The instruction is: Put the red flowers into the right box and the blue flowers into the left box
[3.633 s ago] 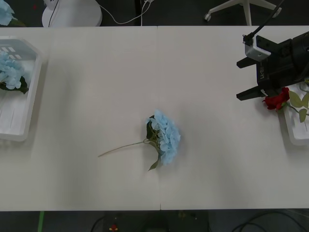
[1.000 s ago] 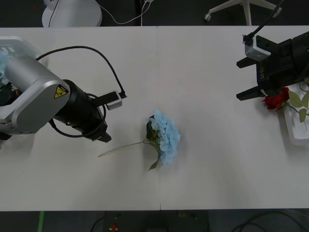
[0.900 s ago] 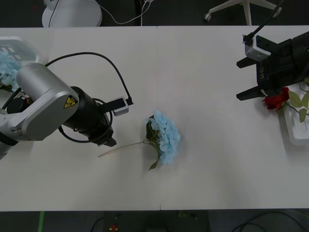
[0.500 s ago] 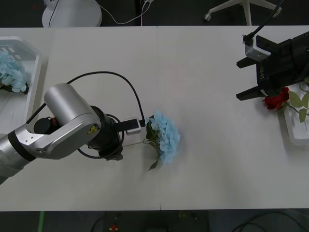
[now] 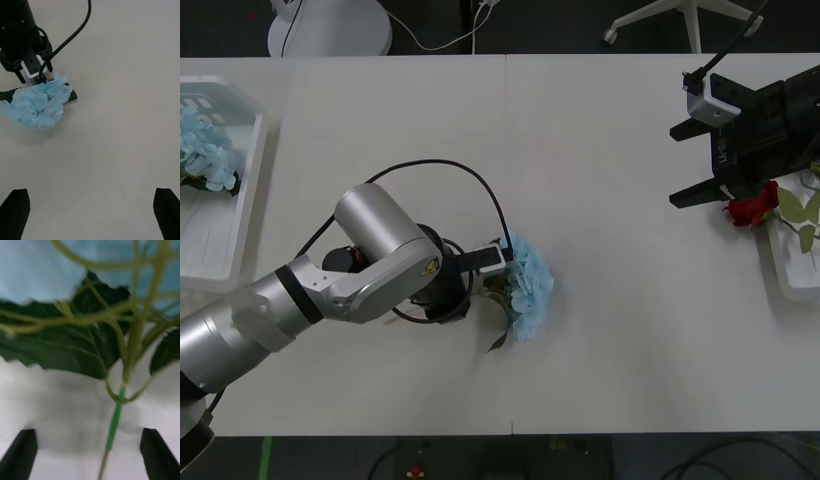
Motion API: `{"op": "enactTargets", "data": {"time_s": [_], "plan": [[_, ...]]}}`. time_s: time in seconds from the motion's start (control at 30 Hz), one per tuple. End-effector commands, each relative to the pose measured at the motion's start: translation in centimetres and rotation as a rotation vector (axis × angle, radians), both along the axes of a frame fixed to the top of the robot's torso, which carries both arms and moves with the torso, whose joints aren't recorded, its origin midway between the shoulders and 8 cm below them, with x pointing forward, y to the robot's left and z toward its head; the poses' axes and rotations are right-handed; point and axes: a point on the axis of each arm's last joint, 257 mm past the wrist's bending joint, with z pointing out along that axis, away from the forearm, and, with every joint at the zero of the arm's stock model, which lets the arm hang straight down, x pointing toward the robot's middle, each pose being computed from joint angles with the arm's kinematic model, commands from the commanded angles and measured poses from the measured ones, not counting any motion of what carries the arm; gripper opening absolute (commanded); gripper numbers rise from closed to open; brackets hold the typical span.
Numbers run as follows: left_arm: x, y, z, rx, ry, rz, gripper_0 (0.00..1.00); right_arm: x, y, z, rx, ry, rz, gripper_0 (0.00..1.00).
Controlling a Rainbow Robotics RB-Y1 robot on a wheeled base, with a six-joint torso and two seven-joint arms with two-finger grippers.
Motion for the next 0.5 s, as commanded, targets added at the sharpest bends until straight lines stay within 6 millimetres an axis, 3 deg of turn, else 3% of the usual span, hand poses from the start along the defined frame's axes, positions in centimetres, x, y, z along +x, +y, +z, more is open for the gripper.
{"op": "enactTargets", "data": {"time_s": [0.03, 0.23, 0.5], "plan": [[0.7, -2.1, 0.4, -0.002, -0.036, -0.04, 0.0, 0.5, -0.5, 2.4, -0.039, -0.07, 0.025, 0.95], [1.2, -2.0, 1.0, 0.008, -0.061, -0.049, 0.0, 0.5, -0.5, 2.4, -0.039, -0.07, 0.025, 0.95], [2.0, -2.3, 5.2, -0.037, -0.126, -0.044, 0.0, 0.5, -0.5, 2.4, -0.039, -0.07, 0.025, 0.95]]}}
